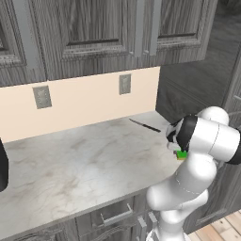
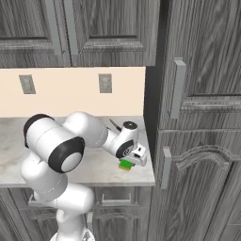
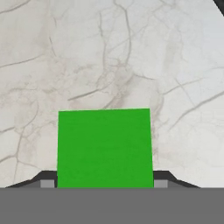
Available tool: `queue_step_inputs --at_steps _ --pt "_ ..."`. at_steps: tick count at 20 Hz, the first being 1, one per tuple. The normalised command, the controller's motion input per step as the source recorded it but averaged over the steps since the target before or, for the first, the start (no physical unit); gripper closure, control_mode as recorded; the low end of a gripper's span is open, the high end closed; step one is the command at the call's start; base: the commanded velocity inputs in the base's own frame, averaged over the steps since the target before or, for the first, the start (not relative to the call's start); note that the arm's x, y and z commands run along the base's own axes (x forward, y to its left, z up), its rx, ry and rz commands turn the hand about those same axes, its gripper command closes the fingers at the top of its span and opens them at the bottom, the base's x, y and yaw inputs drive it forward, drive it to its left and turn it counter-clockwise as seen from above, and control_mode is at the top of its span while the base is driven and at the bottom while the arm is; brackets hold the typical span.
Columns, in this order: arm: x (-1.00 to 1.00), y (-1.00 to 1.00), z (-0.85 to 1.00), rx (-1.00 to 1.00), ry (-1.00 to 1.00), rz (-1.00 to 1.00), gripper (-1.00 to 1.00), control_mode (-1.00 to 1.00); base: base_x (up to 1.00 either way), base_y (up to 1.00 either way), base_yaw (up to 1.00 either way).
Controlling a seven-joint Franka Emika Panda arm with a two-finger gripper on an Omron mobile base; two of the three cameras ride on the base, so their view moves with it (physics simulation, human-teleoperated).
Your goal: Place the sponge inside the microwave to prepare for sanitizing.
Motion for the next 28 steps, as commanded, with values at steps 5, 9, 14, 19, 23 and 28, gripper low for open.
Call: queue_step_inputs --at_steps 5,9,14,19,23,28 --pt "0.00 -0.01 -0.27 0.01 0.00 0.00 1.00 -1.00 0.00 0.00 0.00" --pt "-0.03 -0.04 -0.13 0.03 0.00 0.02 1.00 -1.00 0.00 0.00 0.00" --pt "-0.09 -0.01 0.14 0.00 0.05 0.09 1.00 -1.00 0.00 0.00 0.00" --pt "-0.20 0.04 0.27 -0.05 0.02 0.04 1.00 -1.00 0.00 0.00 0.00" --pt "-0.29 0.09 0.38 -0.02 0.00 0.05 1.00 -1.00 0.00 0.00 0.00" --pt "-0.39 0.18 0.38 0.00 -0.01 0.01 1.00 -1.00 0.00 0.00 0.00"
